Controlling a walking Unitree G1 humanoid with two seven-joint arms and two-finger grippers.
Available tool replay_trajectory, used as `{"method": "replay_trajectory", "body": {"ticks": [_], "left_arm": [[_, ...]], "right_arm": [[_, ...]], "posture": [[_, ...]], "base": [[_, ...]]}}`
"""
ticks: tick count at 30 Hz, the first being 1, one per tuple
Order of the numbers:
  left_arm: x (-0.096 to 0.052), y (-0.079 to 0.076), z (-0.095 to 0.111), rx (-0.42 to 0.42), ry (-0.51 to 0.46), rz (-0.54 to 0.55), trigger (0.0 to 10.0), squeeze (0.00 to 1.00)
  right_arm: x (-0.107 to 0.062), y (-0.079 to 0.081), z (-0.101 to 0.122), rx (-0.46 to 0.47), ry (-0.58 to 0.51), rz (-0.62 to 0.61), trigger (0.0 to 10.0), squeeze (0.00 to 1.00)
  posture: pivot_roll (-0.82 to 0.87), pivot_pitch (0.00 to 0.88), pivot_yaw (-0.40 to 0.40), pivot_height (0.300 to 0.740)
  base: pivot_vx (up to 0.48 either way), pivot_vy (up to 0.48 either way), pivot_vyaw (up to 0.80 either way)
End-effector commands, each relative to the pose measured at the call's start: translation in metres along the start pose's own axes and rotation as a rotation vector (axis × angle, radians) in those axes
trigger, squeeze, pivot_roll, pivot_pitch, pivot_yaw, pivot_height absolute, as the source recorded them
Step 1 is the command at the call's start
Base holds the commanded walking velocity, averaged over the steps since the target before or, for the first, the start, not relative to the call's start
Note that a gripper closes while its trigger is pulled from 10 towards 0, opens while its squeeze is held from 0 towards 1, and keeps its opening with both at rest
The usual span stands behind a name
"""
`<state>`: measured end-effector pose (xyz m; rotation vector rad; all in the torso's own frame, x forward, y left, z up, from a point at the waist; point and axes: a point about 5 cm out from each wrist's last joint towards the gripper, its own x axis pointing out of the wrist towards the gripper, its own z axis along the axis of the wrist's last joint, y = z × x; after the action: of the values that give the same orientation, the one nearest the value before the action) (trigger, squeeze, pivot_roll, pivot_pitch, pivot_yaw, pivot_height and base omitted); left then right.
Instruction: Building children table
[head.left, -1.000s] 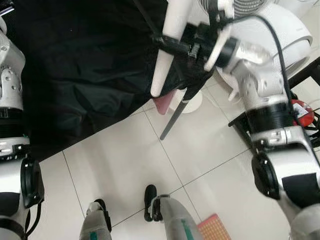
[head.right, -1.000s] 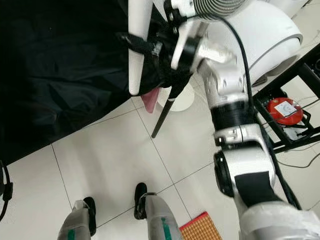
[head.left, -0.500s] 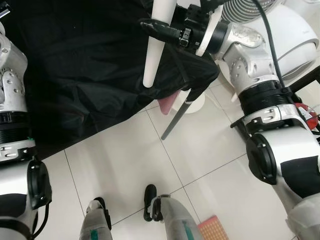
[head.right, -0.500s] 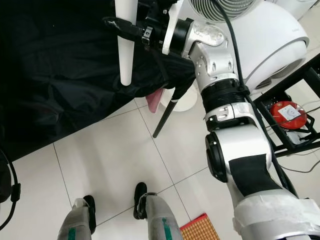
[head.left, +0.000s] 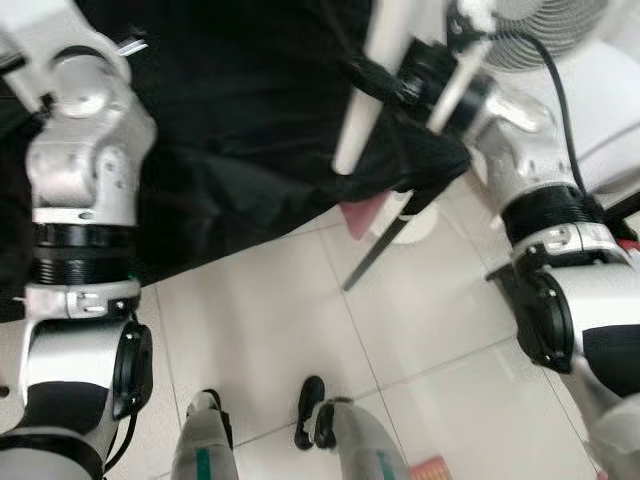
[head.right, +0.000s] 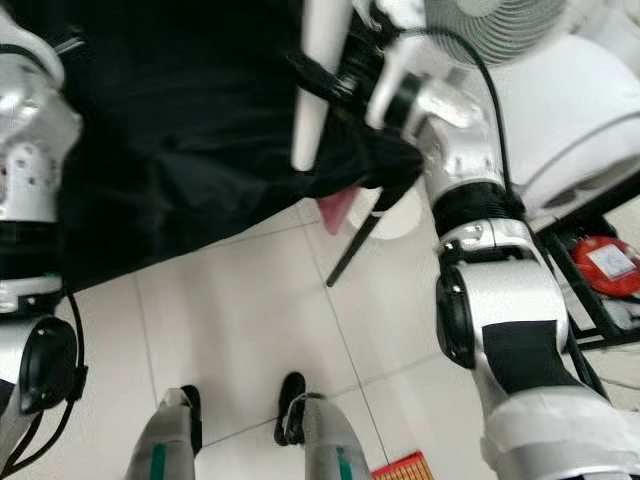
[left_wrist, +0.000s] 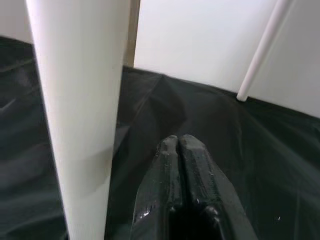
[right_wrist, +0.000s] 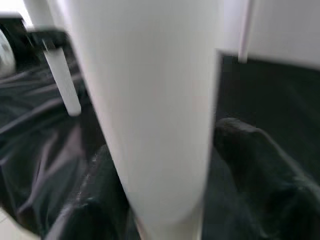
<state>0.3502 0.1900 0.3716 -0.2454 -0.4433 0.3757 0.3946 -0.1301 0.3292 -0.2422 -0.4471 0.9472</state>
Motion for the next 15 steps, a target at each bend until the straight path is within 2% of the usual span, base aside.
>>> {"method": "replay_trajectory", "body": {"ticks": [1, 5, 6, 7, 10, 11, 12, 13, 15], "left_arm": [[-0.005, -0.012, -0.008, 0.013, 0.028, -0.176, 10.0, 0.00], [-0.004, -0.013, -0.009, 0.010, 0.037, -0.182, 10.0, 0.00], [-0.004, -0.013, -0.010, 0.011, 0.038, -0.189, 10.0, 0.23], [-0.005, -0.014, -0.011, 0.013, 0.042, -0.194, 10.0, 0.25], [-0.005, -0.013, -0.013, 0.023, 0.048, -0.197, 10.0, 0.25], [-0.007, -0.013, -0.017, 0.035, 0.060, -0.204, 10.0, 0.00], [-0.010, -0.012, -0.021, 0.038, 0.078, -0.214, 10.0, 0.00], [-0.012, -0.012, -0.025, 0.047, 0.093, -0.223, 10.0, 0.00], [-0.016, -0.011, -0.029, 0.046, 0.108, -0.229, 10.0, 0.00]], "right_arm": [[-0.004, -0.002, 0.000, -0.012, 0.007, 0.001, 10.0, 1.00], [-0.001, 0.001, 0.003, -0.013, -0.011, 0.045, 10.0, 1.00], [0.002, 0.004, 0.005, -0.010, -0.025, 0.066, 10.0, 1.00], [0.004, 0.005, 0.008, -0.012, -0.037, 0.081, 10.0, 1.00], [0.005, 0.006, 0.010, -0.022, -0.046, 0.085, 10.0, 1.00], [0.005, 0.007, 0.011, -0.030, -0.057, 0.081, 10.0, 1.00], [0.005, 0.007, 0.012, -0.043, -0.066, 0.068, 10.0, 0.04], [0.003, 0.008, 0.011, -0.051, -0.076, 0.054, 10.0, 0.00], [0.001, 0.010, 0.009, -0.057, -0.085, 0.040, 10.0, 0.00]], "posture": [[0.16, 0.328, -0.095, 0.740], [0.15, 0.332, -0.095, 0.740], [0.15, 0.331, -0.094, 0.740], [0.15, 0.329, -0.096, 0.740], [0.15, 0.329, -0.096, 0.740], [0.15, 0.324, -0.100, 0.740], [0.15, 0.321, -0.101, 0.740], [0.15, 0.321, -0.101, 0.740], [0.15, 0.320, -0.103, 0.740]], "base": [[0.000, 0.000, 0.00], [0.000, 0.000, 0.00], [0.000, 0.000, 0.00], [0.000, 0.000, 0.00], [0.000, 0.000, 0.00], [0.000, 0.000, 0.00], [0.000, 0.000, 0.00], [0.000, 0.000, 0.00], [0.000, 0.000, 0.00]]}}
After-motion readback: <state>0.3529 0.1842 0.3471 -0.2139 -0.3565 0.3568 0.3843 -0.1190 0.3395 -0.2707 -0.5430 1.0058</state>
